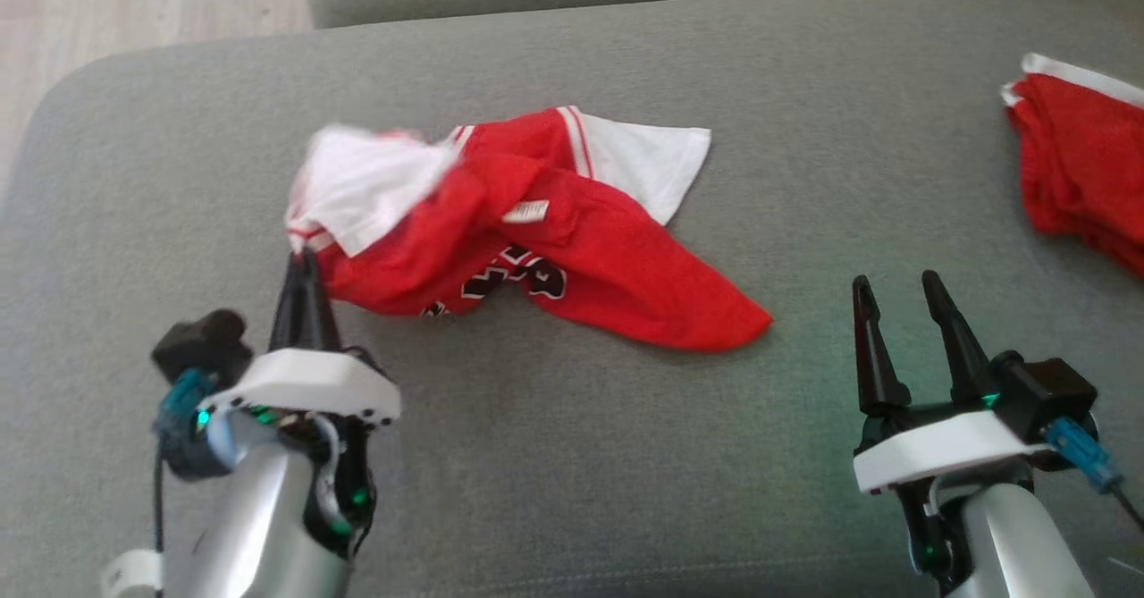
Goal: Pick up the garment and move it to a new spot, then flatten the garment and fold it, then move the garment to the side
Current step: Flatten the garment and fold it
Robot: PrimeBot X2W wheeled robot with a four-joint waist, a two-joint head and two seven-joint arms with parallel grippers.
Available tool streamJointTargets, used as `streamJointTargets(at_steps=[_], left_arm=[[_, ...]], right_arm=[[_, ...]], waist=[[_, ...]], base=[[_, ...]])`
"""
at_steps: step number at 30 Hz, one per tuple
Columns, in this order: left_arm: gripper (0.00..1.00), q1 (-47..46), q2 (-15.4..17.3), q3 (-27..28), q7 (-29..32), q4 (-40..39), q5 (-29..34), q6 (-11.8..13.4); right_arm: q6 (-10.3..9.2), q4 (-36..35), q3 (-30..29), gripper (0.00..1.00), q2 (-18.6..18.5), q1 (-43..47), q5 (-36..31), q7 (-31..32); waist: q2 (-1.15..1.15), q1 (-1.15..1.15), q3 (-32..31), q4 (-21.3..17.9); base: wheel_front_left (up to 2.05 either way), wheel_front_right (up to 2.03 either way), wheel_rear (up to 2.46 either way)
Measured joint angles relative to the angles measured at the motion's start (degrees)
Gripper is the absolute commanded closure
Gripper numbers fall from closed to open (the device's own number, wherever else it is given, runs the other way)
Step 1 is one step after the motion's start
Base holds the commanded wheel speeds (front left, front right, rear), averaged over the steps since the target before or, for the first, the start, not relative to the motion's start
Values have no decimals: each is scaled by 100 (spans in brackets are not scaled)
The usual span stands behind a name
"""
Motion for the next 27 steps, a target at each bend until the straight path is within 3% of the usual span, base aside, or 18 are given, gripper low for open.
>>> streamJointTargets(at_steps=[19, 20, 21, 22, 23, 27], left_arm=[[100, 609, -22, 714, 1, 420, -321, -13], [89, 656, -23, 714, 1, 502, -350, -21], [42, 688, -24, 713, 1, 547, -369, -44], [6, 719, -24, 714, 1, 583, -369, -68], [0, 744, -24, 714, 1, 593, -369, -71], [0, 827, -23, 721, 1, 537, -279, -170]], right_arm=[[0, -94, -21, 0, 0, 1, -146, 216], [0, -93, -32, 0, 0, 1, -146, 218], [0, -93, -40, 0, 0, 1, -147, 218], [0, -93, -49, 0, 0, 1, -147, 232], [0, -92, -52, 0, 0, 1, -148, 263], [0, -92, -45, 0, 0, 3, -148, 298]], waist=[[0, 0, 81, 324], [0, 0, 57, 337], [0, 0, 44, 344], [0, 0, 32, 353], [0, 0, 19, 362], [0, 0, -35, 421]], base=[[0, 0, 0], [0, 0, 0], [0, 0, 0], [0, 0, 0], [0, 0, 0], [0, 0, 0]])
